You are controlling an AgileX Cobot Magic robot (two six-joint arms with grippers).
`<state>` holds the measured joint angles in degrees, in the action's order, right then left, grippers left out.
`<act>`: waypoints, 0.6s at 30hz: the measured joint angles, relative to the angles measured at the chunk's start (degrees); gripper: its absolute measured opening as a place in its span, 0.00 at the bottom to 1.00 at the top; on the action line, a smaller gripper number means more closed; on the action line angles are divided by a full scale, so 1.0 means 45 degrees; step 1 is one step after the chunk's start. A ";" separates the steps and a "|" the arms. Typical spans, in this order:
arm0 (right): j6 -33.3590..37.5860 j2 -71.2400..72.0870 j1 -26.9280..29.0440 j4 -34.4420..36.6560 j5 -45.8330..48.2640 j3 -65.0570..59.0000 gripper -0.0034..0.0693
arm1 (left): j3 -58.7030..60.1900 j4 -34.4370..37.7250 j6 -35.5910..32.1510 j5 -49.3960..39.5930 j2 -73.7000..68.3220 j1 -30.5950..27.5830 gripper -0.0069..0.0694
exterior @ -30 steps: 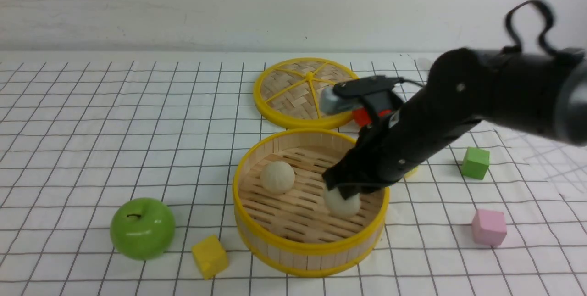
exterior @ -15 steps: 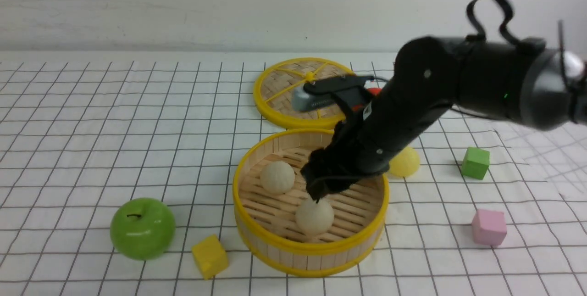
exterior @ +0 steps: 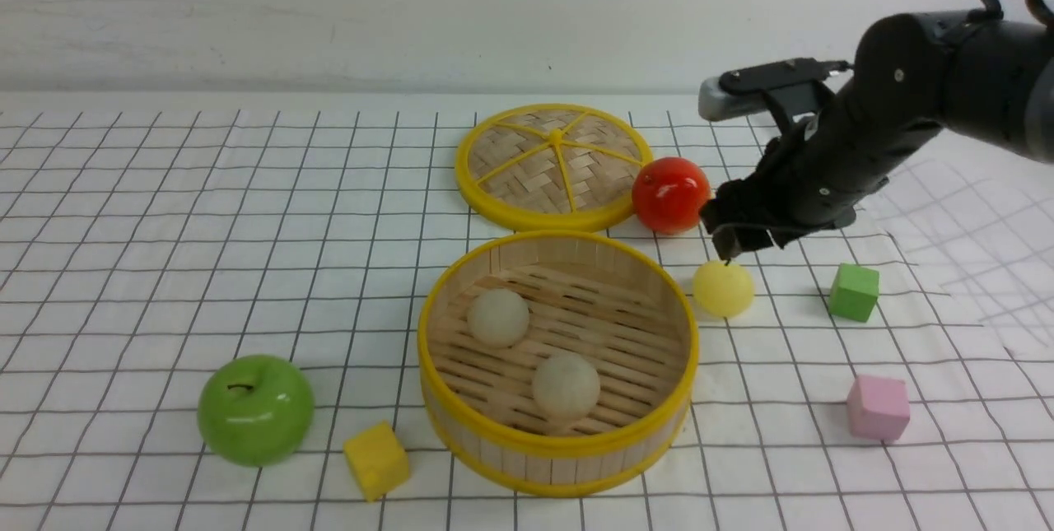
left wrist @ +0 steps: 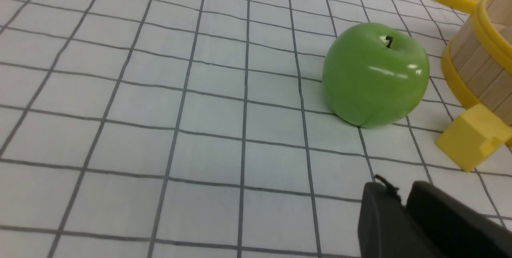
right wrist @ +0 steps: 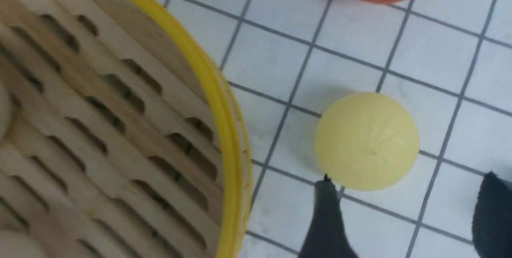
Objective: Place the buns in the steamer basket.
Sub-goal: Use the right arm to grab a steamed stuffed bun
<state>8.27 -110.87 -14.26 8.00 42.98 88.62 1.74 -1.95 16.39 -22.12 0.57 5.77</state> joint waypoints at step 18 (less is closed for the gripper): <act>-0.0040 -0.1958 0.0231 0.0761 -0.1756 0.0000 0.31 | 0.0000 0.0000 0.0000 0.0000 0.0000 0.0000 0.21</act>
<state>8.09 -119.68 -13.22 11.43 35.08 88.62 1.74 -1.95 16.39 -22.12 0.57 5.77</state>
